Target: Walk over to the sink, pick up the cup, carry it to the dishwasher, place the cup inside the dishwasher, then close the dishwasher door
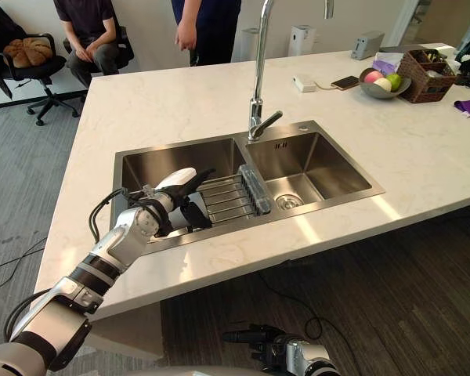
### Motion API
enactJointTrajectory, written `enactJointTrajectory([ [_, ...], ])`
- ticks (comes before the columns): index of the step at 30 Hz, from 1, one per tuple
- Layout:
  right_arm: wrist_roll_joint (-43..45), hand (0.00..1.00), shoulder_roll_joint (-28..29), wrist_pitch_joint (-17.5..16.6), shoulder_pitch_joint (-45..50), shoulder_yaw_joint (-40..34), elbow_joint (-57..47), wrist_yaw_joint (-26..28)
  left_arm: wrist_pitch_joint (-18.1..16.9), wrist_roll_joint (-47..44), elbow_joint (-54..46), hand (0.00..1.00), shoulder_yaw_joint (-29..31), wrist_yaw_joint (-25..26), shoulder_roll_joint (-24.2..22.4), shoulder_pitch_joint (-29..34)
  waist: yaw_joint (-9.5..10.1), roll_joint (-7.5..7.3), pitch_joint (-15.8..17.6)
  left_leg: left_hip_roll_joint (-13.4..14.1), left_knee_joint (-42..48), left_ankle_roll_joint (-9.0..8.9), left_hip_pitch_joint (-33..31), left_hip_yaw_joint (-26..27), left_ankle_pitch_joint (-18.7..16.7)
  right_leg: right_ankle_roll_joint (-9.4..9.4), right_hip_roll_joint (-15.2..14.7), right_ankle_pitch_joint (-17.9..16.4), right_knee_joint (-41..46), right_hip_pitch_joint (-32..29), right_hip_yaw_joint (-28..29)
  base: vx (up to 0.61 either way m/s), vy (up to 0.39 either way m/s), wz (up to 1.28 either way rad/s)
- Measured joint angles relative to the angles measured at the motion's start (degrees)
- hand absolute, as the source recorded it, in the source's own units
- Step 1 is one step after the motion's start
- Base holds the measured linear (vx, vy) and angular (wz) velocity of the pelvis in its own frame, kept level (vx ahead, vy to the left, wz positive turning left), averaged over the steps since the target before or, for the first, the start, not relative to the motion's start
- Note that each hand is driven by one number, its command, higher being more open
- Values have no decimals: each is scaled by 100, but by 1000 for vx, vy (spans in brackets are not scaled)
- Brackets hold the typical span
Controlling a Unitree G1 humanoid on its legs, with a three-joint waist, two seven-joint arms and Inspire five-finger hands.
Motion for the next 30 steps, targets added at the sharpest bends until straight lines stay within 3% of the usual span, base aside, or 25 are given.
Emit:
enactJointTrajectory([
  [15, 5, 100, 4, 283, -100, -9, -38, 35, 200, 247, 279, 100, 243, -207, -131, -44, -65, -4, 2, 11, -2, -1, 55, 105, -1, 41, 14, 25, -22, -3, 106, -17, -12, -3],
  [19, 11, 100, 3, 335, -119, -15, -38, 45, 269, 341, 468, 100, 244, -498, -132, -284, -66, -4, 2, 13, -1, -1, 59, 110, -1, 44, 17, 27, -24, -4, 114, 0, 0, 0],
  [30, 15, 100, -1, 464, -177, -157, -35, 257, 900, 339, 1105, 100, 626, -1517, -44, -921, -145, 7, 10, 68, 2, -33, 54, 196, -22, 44, 74, 29, -7, -43, 189, -3, -26, -4],
])
